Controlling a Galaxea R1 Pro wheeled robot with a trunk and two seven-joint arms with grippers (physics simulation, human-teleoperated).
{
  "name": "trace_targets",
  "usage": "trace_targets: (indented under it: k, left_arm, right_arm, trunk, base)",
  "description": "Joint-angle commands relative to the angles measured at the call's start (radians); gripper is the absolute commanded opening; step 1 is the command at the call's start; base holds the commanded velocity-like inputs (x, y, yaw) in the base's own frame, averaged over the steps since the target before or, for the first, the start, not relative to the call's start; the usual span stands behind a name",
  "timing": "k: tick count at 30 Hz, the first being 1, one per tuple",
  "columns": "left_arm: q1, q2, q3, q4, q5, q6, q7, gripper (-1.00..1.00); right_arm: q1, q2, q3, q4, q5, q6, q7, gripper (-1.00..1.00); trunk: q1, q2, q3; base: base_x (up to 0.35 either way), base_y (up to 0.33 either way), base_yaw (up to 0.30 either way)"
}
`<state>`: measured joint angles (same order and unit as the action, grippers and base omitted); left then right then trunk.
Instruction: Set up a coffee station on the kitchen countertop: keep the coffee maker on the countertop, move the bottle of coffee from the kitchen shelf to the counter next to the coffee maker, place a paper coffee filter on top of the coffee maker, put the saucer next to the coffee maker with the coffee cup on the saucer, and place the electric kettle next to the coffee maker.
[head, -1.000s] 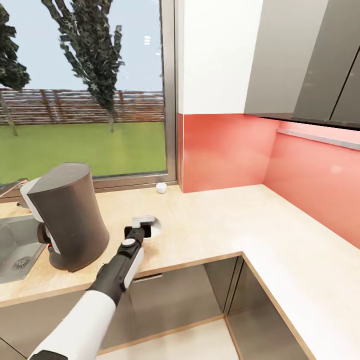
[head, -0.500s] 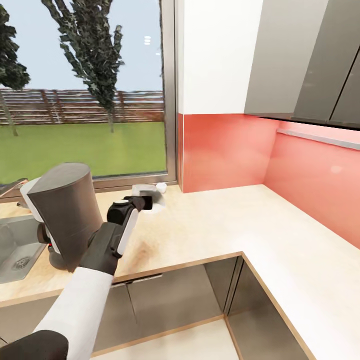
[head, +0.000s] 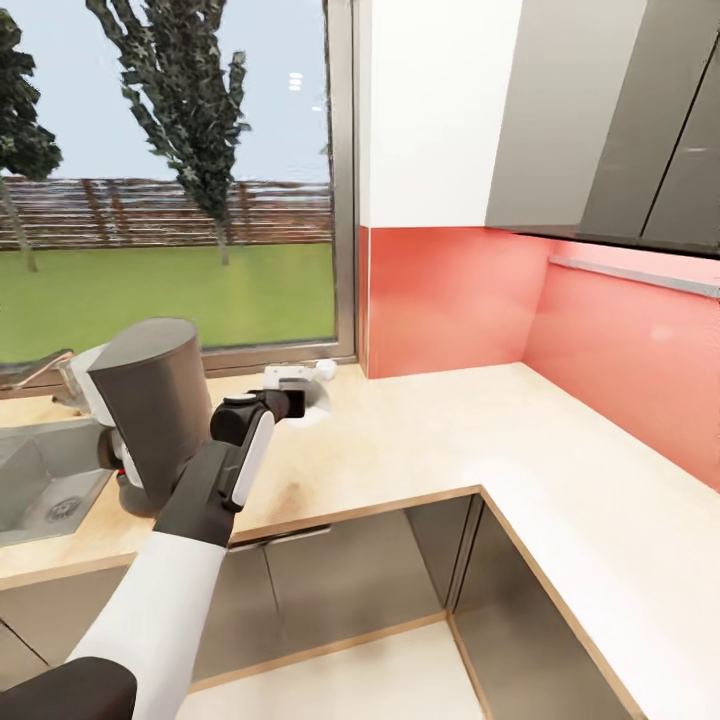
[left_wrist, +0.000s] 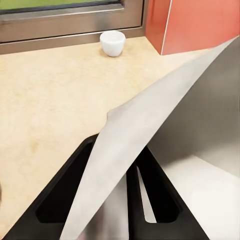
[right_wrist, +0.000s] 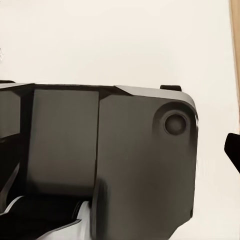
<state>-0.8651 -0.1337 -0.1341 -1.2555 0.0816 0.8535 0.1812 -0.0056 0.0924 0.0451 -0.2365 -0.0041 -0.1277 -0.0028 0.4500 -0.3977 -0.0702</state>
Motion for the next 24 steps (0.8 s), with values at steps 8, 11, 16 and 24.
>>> trace_targets:
  k: [8, 11, 16, 24]
  left_arm:
    - [0.0, 0.001, -0.001, -0.005, 0.007, 0.004, 0.007, -1.0]
    - [0.0, 0.001, -0.001, -0.007, 0.007, 0.004, 0.001, -1.0]
    - [0.001, 0.001, -0.002, -0.007, 0.007, 0.004, -0.005, -1.0]
    - [0.001, 0.0, -0.005, -0.007, 0.007, 0.002, -0.006, -1.0]
  right_arm:
    - [-0.001, 0.0, 0.004, 0.002, 0.0, -0.003, -0.001, 1.0]
    - [-0.001, 0.0, 0.004, 0.002, 0.0, -0.003, -0.002, 1.0]
    - [-0.001, -0.002, 0.004, 0.0, 0.0, -0.003, -0.002, 1.0]
    - [-0.001, -0.003, 0.004, 0.0, 0.001, -0.003, -0.002, 1.0]
  trunk:
    - [0.0, -0.002, -0.002]
    - [0.0, -0.002, -0.002]
    - [0.0, -0.002, -0.002]
    - [0.0, -0.002, -0.002]
  base:
    - [-0.294, 0.187, 0.0]
    - [-0.282, 0.212, 0.0]
    - [-0.278, 0.221, 0.0]
    - [-0.285, 0.189, 0.083]
